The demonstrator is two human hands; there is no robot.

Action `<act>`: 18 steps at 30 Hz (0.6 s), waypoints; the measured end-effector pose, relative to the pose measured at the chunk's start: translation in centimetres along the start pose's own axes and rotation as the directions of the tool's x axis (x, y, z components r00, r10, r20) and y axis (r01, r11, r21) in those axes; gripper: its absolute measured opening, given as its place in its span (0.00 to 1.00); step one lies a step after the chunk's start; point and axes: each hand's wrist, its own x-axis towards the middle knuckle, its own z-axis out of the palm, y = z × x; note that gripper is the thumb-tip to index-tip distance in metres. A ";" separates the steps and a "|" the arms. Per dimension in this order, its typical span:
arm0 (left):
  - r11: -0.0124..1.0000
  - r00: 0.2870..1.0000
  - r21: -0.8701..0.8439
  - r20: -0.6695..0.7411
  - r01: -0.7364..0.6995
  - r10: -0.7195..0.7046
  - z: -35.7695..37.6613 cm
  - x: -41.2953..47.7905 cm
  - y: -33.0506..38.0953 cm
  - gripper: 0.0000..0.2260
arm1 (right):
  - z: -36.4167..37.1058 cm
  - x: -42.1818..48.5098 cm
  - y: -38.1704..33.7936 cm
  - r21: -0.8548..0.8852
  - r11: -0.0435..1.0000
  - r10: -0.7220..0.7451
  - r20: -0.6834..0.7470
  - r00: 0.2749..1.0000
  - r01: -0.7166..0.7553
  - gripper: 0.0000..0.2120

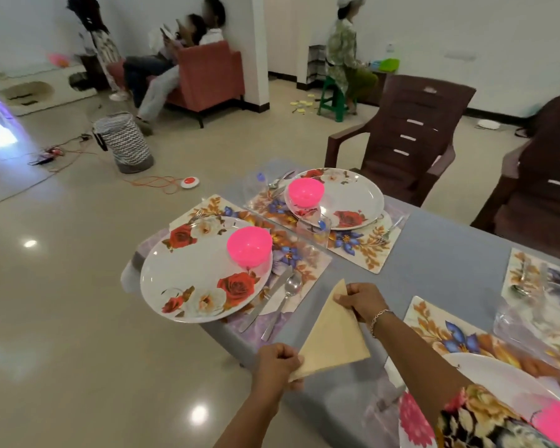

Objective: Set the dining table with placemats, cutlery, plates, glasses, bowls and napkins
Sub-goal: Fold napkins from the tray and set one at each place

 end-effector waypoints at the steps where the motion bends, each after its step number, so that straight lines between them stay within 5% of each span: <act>1: 1.000 1.000 0.004 0.007 0.008 -0.008 0.0 0.8 0.0 0.12 | 0.2 0.7 0.0 -0.031 1.000 -0.004 -0.016 1.000 0.003 0.20; 4: 0.999 0.999 0.017 0.011 0.030 -0.030 0.1 2.9 0.4 0.11 | 1.0 2.7 -0.5 -0.097 0.995 -0.020 -0.044 0.999 0.015 0.16; 6: 0.999 0.999 0.034 0.002 0.039 -0.039 0.4 4.4 0.8 0.10 | 1.4 3.7 -1.0 -0.155 0.988 -0.018 -0.072 0.997 0.006 0.04; 9: 0.996 0.999 0.076 -0.026 0.039 -0.037 0.8 6.2 1.1 0.12 | 1.7 4.2 -0.5 -0.365 0.931 -0.074 -0.148 0.986 0.015 0.16; 11: 0.992 0.999 0.129 -0.051 0.017 -0.010 1.1 6.9 1.0 0.15 | 2.3 3.0 0.6 -0.513 0.852 -0.239 -0.202 0.950 0.105 0.18; 13: 0.984 0.998 0.180 -0.065 -0.015 0.027 1.2 7.1 0.8 0.16 | 3.4 1.7 2.3 -0.613 0.764 -0.349 -0.129 0.928 0.202 0.19; 18: 0.940 0.992 0.336 -0.079 -0.063 0.095 1.2 7.1 0.6 0.13 | 6.2 0.3 6.2 -0.823 0.490 -0.356 0.113 0.928 0.288 0.25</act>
